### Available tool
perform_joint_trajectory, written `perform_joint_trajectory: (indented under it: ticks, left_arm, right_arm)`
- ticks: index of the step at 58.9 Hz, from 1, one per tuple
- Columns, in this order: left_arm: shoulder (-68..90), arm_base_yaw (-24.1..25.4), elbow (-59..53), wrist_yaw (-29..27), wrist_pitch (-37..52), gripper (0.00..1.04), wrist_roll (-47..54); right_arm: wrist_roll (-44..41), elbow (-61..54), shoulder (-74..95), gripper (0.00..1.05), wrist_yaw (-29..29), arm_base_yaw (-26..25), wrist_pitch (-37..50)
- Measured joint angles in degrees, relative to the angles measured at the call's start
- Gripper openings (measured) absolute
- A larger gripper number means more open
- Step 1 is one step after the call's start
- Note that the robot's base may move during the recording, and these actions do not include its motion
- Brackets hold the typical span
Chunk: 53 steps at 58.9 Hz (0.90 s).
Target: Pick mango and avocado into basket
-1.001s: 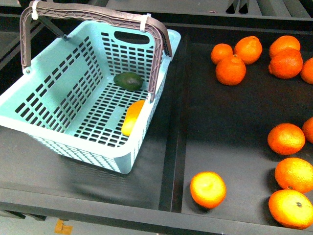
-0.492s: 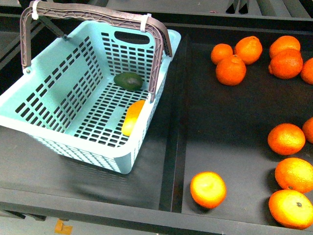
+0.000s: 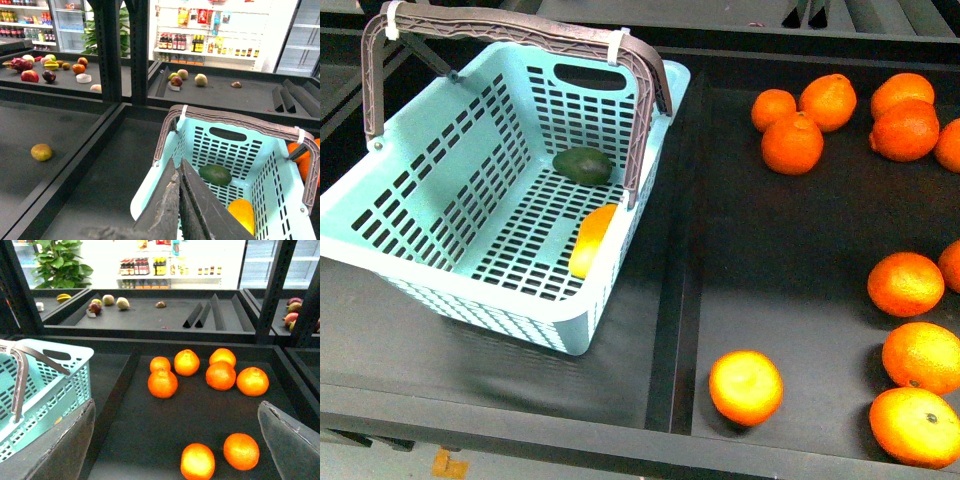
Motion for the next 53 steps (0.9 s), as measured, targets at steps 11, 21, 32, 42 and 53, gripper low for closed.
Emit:
perform_joint_trajectory:
  ticks: [11, 21, 32, 42, 53]
  left_arm:
    - [-3.1, 0.0, 0.0, 0.0, -3.06, 0.02, -0.02]
    - [-12.63, 0.02, 0.02, 0.0, -13.42, 0.02, 0.0]
    - [-13.51, 0.02, 0.02, 0.0, -13.86, 0.02, 0.02]
    - [-13.53, 0.02, 0.02, -0.02, -13.86, 0.02, 0.0]
    - [-13.53, 0.02, 0.02, -0.02, -13.86, 0.02, 0.0]
  right_arm:
    - [0.0, 0.0, 0.0, 0.96, 0.0, 0.0, 0.0]
    - [0.0, 0.0, 0.0, 0.96, 0.0, 0.0, 0.0]
    - [0.0, 0.0, 0.0, 0.96, 0.0, 0.0, 0.0]
    - [0.0, 0.0, 0.0, 0.96, 0.0, 0.0, 0.0]
    - [0.0, 0.0, 0.0, 0.96, 0.0, 0.0, 0.0]
